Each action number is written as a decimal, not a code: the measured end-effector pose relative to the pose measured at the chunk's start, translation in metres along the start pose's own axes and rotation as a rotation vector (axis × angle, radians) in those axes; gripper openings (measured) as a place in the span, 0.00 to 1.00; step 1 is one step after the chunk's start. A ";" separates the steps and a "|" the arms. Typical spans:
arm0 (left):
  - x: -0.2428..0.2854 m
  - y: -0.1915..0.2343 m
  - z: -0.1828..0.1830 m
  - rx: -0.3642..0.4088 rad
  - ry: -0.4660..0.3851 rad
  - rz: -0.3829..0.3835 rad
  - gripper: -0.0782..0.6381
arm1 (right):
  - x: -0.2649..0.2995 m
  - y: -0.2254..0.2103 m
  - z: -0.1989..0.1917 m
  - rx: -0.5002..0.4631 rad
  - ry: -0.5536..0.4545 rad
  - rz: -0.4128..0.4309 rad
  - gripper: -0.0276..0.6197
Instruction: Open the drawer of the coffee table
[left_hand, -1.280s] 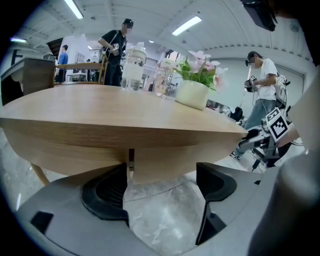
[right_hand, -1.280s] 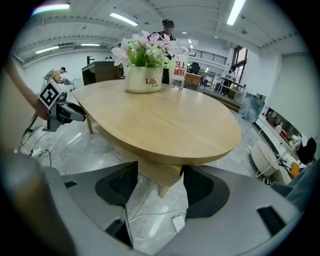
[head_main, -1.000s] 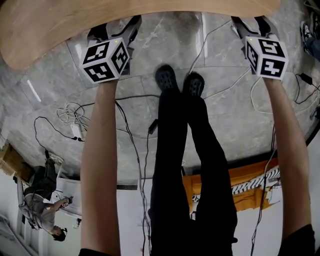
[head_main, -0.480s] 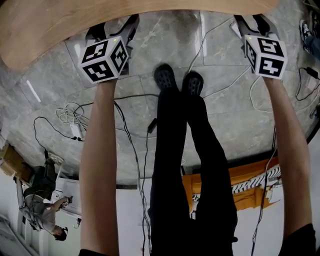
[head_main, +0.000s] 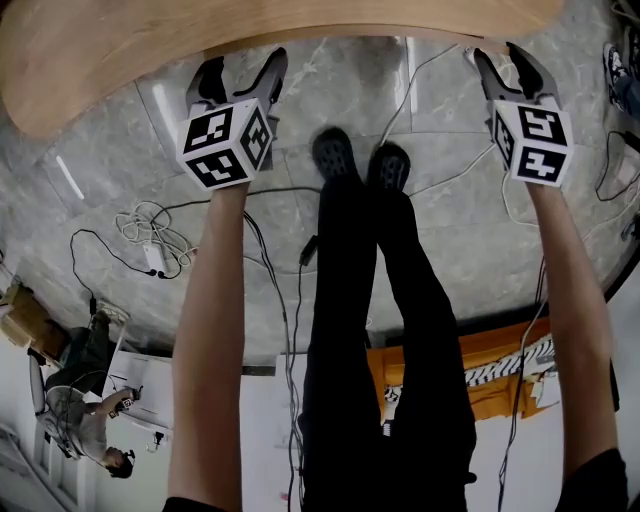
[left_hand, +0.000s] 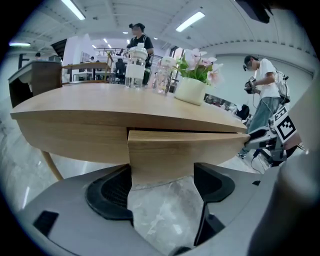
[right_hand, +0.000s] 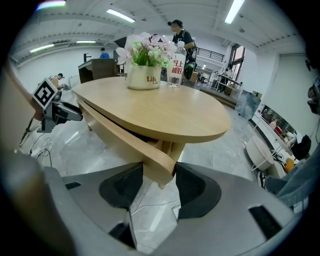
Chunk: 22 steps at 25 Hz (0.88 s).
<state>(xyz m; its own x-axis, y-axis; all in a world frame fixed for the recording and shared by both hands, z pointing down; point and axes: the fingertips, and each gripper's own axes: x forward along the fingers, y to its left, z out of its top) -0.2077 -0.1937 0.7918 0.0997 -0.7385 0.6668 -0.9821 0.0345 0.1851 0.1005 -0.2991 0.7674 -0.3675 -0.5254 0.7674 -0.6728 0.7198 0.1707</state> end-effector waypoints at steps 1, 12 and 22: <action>-0.002 -0.001 -0.002 -0.006 0.003 0.005 0.67 | -0.002 0.002 -0.002 0.001 0.004 0.004 0.36; -0.030 -0.004 -0.033 -0.045 0.034 0.065 0.59 | -0.026 0.024 -0.029 0.006 0.046 0.024 0.36; -0.065 -0.019 -0.071 -0.050 0.053 0.076 0.59 | -0.057 0.050 -0.067 0.013 0.055 0.033 0.35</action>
<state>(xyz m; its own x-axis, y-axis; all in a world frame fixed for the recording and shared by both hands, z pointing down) -0.1843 -0.0988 0.7966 0.0346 -0.6960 0.7172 -0.9781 0.1239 0.1674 0.1305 -0.2025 0.7731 -0.3538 -0.4753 0.8055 -0.6692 0.7304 0.1371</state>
